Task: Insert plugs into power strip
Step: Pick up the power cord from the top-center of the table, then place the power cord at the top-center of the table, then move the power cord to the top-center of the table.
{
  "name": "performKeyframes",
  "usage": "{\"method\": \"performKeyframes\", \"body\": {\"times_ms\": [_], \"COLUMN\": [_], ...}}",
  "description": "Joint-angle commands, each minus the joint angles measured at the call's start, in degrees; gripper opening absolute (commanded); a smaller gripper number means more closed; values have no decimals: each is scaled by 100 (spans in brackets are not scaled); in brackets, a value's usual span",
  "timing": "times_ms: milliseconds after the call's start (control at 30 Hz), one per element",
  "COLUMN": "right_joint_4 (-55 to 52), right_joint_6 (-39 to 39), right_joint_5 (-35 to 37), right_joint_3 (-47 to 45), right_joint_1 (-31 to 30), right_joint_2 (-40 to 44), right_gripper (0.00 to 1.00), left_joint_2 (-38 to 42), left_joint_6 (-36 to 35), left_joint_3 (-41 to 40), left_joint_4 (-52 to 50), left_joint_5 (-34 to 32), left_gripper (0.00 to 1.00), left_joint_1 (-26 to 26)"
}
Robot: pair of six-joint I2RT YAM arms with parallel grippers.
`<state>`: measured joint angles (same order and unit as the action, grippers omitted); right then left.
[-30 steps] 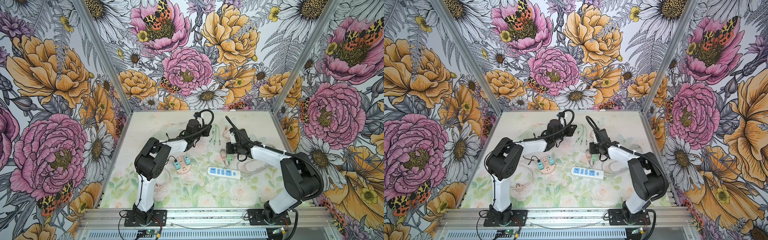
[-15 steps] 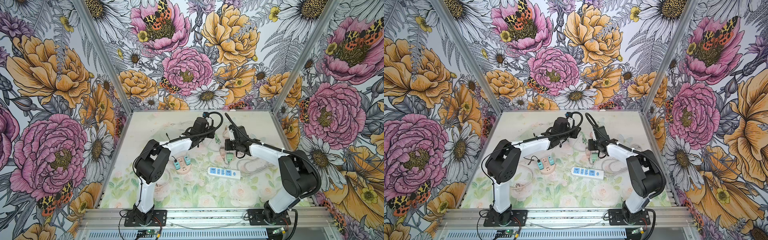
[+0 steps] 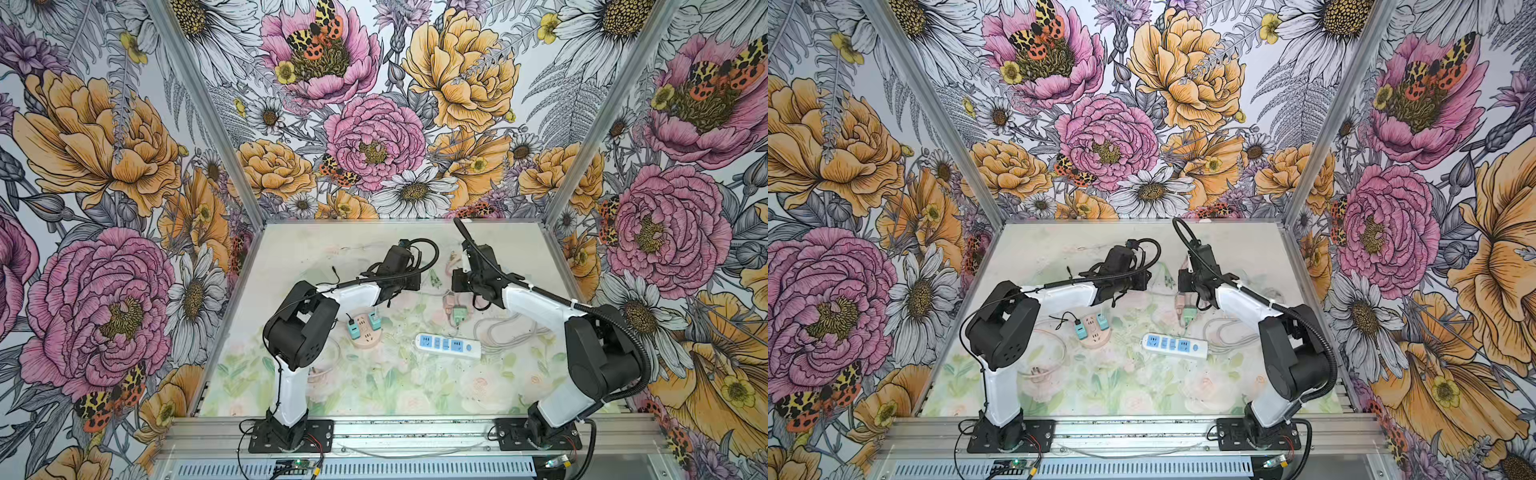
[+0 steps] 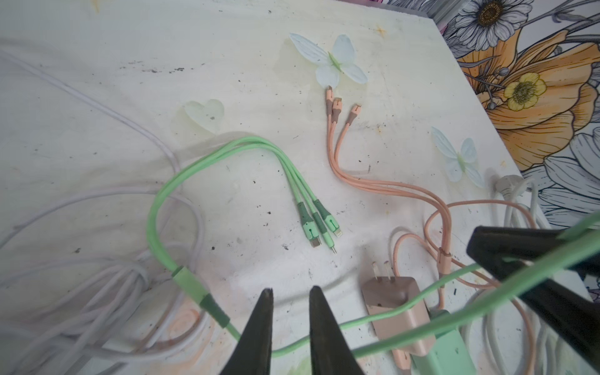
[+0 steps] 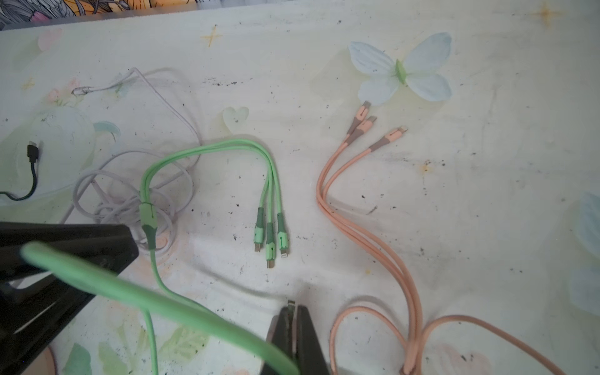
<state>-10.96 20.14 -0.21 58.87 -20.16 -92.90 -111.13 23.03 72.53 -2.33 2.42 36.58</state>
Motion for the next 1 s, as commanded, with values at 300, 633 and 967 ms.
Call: {"method": "performKeyframes", "body": {"times_ms": [300, 633, 967], "right_joint_4": [303, 440, 612], "right_joint_6": [127, 341, 423], "right_joint_5": [284, 594, 323], "right_joint_3": [388, 336, 125], "right_joint_1": [52, 148, 146], "right_joint_2": [-161, -65, 9], "right_gripper": [0, 0, 0], "left_joint_2": [-10, -513, -1433], "left_joint_6": [454, 718, 763], "left_joint_3": [77, 412, 1607], "left_joint_4": [-690, -893, -889], "left_joint_5": [7, 151, 124], "left_gripper": [26, 26, 25], "left_joint_1": [48, 142, -69]}}
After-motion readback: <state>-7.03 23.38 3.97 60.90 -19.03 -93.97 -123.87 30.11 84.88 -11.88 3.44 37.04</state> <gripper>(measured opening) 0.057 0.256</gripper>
